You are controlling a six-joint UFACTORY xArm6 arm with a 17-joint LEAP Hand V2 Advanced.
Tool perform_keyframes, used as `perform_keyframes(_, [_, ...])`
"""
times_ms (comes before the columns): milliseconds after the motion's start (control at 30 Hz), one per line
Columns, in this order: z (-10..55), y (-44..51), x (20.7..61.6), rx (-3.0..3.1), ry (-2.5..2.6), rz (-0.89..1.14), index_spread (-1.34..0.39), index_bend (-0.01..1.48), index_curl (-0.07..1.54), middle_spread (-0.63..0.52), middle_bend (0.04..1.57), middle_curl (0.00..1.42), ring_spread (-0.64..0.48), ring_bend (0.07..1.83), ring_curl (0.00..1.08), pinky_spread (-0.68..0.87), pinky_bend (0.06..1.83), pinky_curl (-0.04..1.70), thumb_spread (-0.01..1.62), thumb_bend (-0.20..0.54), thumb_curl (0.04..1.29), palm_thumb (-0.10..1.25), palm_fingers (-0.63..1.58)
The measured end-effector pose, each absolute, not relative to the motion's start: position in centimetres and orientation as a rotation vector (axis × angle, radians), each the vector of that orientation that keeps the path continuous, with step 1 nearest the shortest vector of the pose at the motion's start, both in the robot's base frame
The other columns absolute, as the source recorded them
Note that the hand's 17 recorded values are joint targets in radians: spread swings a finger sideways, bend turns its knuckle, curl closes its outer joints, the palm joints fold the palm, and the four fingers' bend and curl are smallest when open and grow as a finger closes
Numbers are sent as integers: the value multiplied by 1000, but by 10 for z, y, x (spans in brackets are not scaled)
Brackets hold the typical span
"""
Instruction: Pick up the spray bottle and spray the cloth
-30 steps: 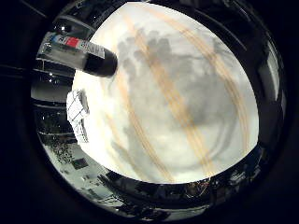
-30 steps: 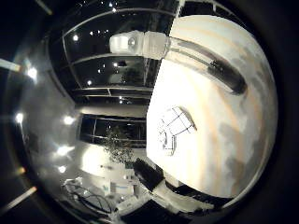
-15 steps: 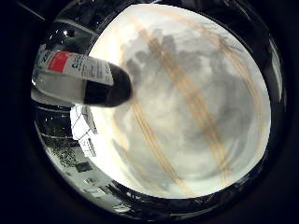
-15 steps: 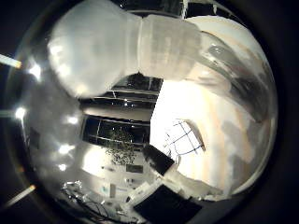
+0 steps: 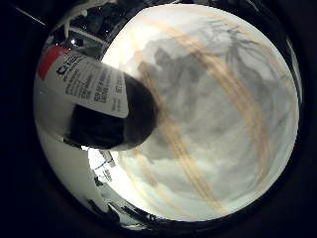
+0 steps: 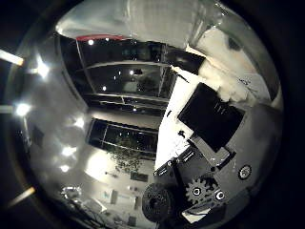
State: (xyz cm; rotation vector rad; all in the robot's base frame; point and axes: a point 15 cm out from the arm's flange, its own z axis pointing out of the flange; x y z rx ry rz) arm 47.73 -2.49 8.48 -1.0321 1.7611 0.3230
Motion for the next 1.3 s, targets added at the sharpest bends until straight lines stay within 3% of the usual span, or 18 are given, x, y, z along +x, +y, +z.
perform_keyframes(133, [97, -13, 483, -1024, 1693, 364, -265, 850, 645, -102, 986, 579, -161, 1127, 470, -327, 1030, 377, 961, -9, 437, 1018, 1407])
perform_keyframes(267, [108, -5, 486, -1014, 1645, 393, -226, 989, 684, -83, 1128, 609, -150, 1285, 522, -257, 1225, 492, 937, -10, 497, 1061, 1339])
perform_keyframes(433, [131, -5, 498, -1051, 1593, 399, -212, 1074, 698, -71, 1226, 613, -142, 1388, 550, -190, 1312, 600, 870, -13, 586, 1093, 1257])
perform_keyframes(1000, [221, -9, 471, -1673, 1594, 655, -205, 1141, 686, -65, 1321, 573, -140, 1459, 548, -157, 1205, 889, 816, -16, 752, 1076, 1209])
perform_keyframes(1300, [265, 63, 466, -2026, 1513, 740, -206, 1148, 679, -65, 1324, 559, -140, 1460, 542, -169, 1134, 1005, 817, -16, 783, 1070, 1216])
